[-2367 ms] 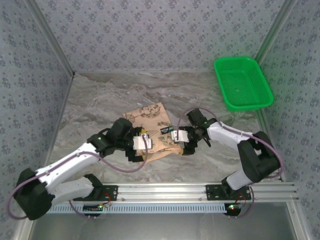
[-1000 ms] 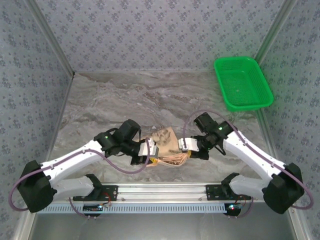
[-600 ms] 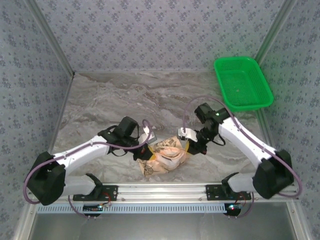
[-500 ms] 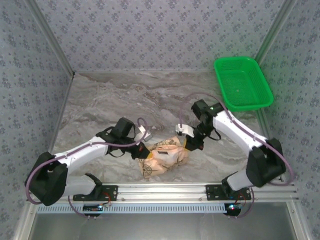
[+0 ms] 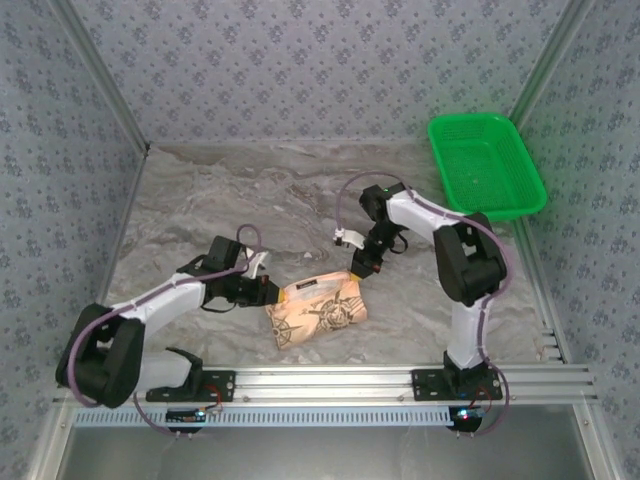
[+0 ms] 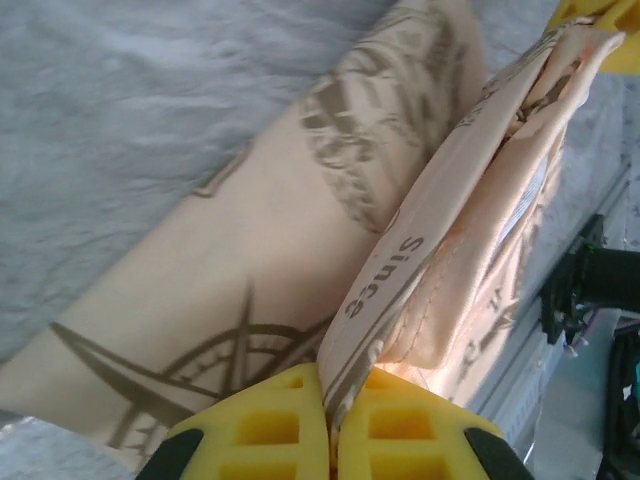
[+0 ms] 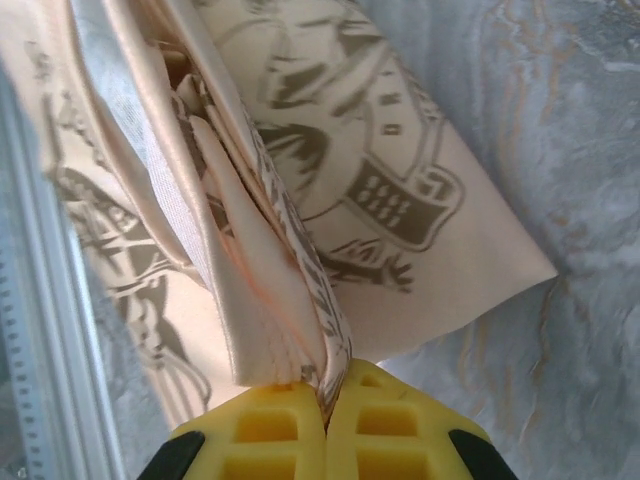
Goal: Fold the inside-out t-shirt
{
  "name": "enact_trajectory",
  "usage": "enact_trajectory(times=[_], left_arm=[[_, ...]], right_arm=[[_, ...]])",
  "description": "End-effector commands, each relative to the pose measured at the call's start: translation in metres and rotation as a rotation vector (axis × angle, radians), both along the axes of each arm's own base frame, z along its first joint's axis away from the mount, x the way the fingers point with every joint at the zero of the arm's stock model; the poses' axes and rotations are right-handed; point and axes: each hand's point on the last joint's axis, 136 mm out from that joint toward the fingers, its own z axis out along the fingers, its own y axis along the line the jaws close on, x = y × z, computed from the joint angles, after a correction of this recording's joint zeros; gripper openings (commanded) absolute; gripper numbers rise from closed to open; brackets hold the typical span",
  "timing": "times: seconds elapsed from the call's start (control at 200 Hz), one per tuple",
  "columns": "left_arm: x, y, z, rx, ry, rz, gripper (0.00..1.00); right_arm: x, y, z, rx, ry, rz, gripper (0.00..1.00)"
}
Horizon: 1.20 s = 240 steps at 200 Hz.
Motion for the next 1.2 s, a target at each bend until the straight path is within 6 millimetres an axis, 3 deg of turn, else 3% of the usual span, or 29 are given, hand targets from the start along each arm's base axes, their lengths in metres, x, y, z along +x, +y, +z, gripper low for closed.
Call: enact_trajectory(times=[0.0,0.14,0.34,0.46,0.56,0.61,0.725,0.88,0.984,1.024,1.099,1.124,1.139,1.194], left_arm=[[0.001,0.010,-0.018,0.035,0.098,0.076,0.11],[0.025,0.025,-0.014,0.018,0.100,0.141,0.11],[0.030,0.033,-0.003,0.013,0.056,0.193,0.13],[0.037,0.044,-0.016,0.050,0.085,0.258,0.16],[0.042,0.056,-0.033,0.072,0.132,0.343,0.20],[0.044,0.061,-0.035,0.048,0.141,0.390,0.29],[0.058,0.078,-0.019,0.007,0.092,0.497,0.50],[0.076,0.105,0.030,0.046,-0.103,0.592,0.70],[0.071,0.121,0.050,0.119,-0.141,0.652,0.88],[0.066,0.121,0.050,0.119,-0.096,0.669,0.82],[0.060,0.095,0.057,0.012,-0.033,0.574,0.66],[0.057,0.085,0.059,-0.012,-0.006,0.544,0.60],[0.054,0.080,0.059,-0.020,0.011,0.527,0.56],[0.046,0.061,0.059,-0.022,0.030,0.453,0.39]], right_arm=[[0.017,-0.005,-0.011,-0.084,-0.021,-0.058,0.06],[0.030,0.000,-0.012,-0.076,-0.020,-0.137,0.06],[0.028,0.012,0.019,0.034,0.004,-0.160,0.06],[0.051,0.029,0.021,0.101,0.004,-0.244,0.13],[0.079,0.039,0.000,0.093,0.039,-0.363,0.20],[0.090,0.042,-0.007,0.075,0.086,-0.442,0.32],[0.105,0.045,-0.006,0.103,0.124,-0.553,0.45],[0.128,0.029,0.010,0.131,-0.011,-0.728,0.48],[0.131,0.018,0.039,0.139,-0.202,-0.782,0.53],[0.129,0.015,0.048,0.142,-0.256,-0.811,0.53],[0.122,0.011,0.066,0.142,-0.339,-0.878,0.51],[0.119,0.017,0.076,0.167,-0.349,-0.877,0.50],[0.110,0.017,0.069,0.156,-0.332,-0.874,0.50],[0.091,0.033,0.073,0.199,-0.323,-0.840,0.47]])
